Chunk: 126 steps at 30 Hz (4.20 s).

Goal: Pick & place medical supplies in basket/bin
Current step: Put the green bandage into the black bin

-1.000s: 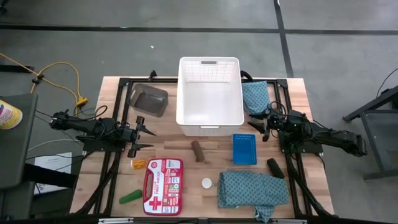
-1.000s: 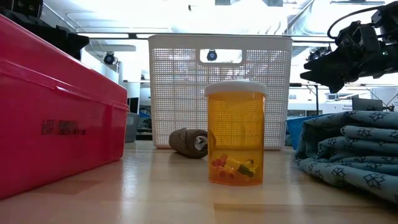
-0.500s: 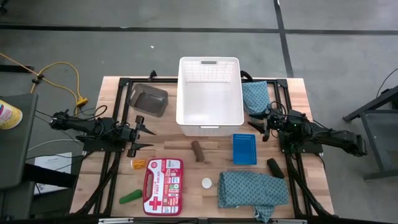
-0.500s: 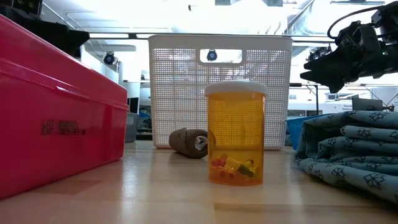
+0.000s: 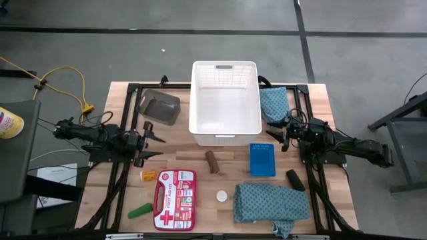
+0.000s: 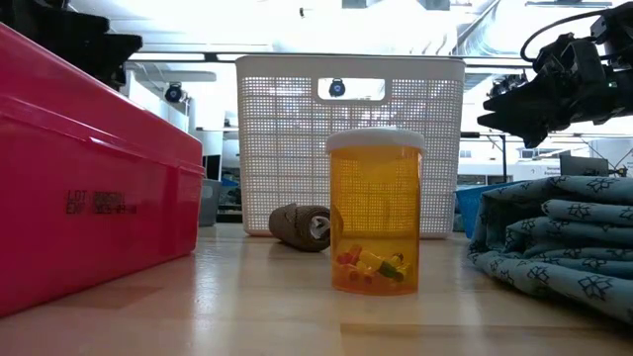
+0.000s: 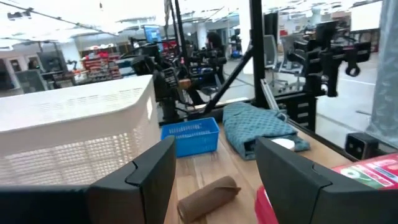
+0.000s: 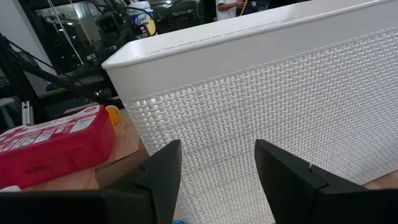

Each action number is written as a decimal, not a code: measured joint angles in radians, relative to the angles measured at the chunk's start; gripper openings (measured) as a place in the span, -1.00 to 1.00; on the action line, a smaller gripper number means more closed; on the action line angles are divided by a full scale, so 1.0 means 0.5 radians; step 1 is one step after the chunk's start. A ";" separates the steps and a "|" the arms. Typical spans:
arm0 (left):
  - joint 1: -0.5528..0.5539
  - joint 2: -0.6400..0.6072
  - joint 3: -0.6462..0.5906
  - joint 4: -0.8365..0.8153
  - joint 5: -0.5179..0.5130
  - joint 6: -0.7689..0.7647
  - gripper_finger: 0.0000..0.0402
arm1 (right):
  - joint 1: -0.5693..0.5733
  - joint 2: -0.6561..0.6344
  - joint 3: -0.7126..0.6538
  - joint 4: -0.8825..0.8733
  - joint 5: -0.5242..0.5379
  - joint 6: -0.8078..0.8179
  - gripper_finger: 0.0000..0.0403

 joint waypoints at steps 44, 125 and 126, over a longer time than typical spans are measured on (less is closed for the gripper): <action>-0.595 1.332 1.275 -0.911 -0.546 -0.970 0.05 | 0.000 0.000 0.000 0.000 0.000 0.000 -0.05; -1.873 3.130 2.063 -1.864 -0.072 -3.053 0.05 | 0.000 0.001 0.001 0.000 0.000 0.000 -0.05; -1.874 3.144 2.063 -1.859 -0.072 -3.051 0.05 | 0.000 0.000 0.000 0.000 0.000 0.000 -0.05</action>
